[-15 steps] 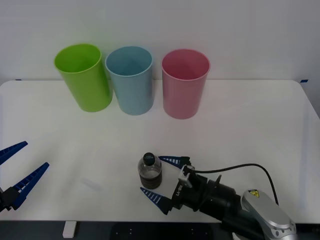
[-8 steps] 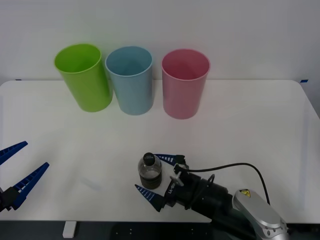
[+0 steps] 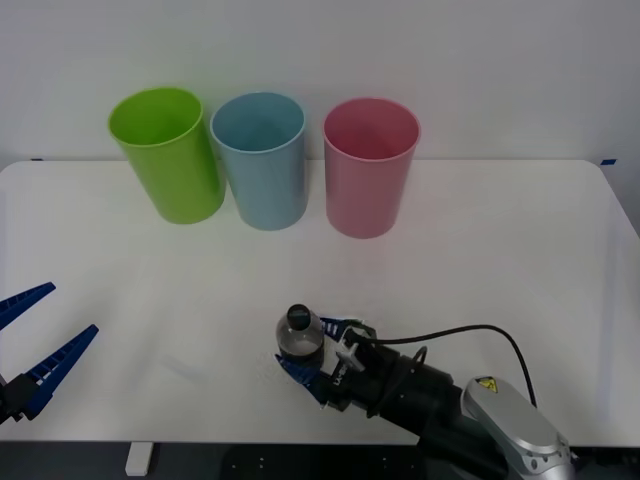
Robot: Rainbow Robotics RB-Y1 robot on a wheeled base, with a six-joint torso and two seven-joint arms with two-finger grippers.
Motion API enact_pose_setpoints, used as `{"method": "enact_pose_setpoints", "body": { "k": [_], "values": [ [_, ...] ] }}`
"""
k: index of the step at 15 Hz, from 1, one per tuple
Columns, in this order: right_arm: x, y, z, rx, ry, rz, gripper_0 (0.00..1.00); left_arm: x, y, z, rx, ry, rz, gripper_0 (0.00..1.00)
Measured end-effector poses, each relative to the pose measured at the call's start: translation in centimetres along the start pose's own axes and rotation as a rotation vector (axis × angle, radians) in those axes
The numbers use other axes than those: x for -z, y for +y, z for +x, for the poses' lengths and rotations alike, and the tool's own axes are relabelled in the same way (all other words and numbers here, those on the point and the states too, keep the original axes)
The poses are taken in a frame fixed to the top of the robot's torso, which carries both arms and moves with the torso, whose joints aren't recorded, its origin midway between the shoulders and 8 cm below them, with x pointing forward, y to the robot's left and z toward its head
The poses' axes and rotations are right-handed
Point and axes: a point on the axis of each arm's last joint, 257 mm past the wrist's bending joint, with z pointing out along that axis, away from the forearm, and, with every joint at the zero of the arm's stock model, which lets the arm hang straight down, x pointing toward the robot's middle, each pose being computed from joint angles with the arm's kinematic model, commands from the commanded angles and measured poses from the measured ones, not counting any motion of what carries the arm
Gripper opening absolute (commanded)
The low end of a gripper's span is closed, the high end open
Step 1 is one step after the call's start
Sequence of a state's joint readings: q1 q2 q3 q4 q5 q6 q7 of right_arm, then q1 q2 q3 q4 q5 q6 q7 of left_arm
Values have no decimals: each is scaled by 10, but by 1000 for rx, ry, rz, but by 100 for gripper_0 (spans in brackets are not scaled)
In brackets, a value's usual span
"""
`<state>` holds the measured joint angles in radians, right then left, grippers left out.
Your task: Grasp the object on the table and drop it into the matching bin: aluminum can to the light blue bin, PET bottle to the pink bin.
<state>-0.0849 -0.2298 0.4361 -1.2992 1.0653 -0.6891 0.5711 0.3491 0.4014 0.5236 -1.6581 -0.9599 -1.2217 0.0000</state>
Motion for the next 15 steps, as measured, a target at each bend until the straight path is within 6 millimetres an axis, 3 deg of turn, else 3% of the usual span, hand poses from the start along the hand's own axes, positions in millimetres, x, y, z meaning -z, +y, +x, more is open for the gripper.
{"method": "enact_pose_setpoints", "body": {
  "k": [8, 15],
  "values": [
    [2, -6, -2, -14, -2, 4, 0, 0, 0, 0, 0, 0, 0, 100],
    [16, -34, -30, -60, -46, 31, 0, 0, 0, 0, 0, 0, 0, 100]
  ]
}}
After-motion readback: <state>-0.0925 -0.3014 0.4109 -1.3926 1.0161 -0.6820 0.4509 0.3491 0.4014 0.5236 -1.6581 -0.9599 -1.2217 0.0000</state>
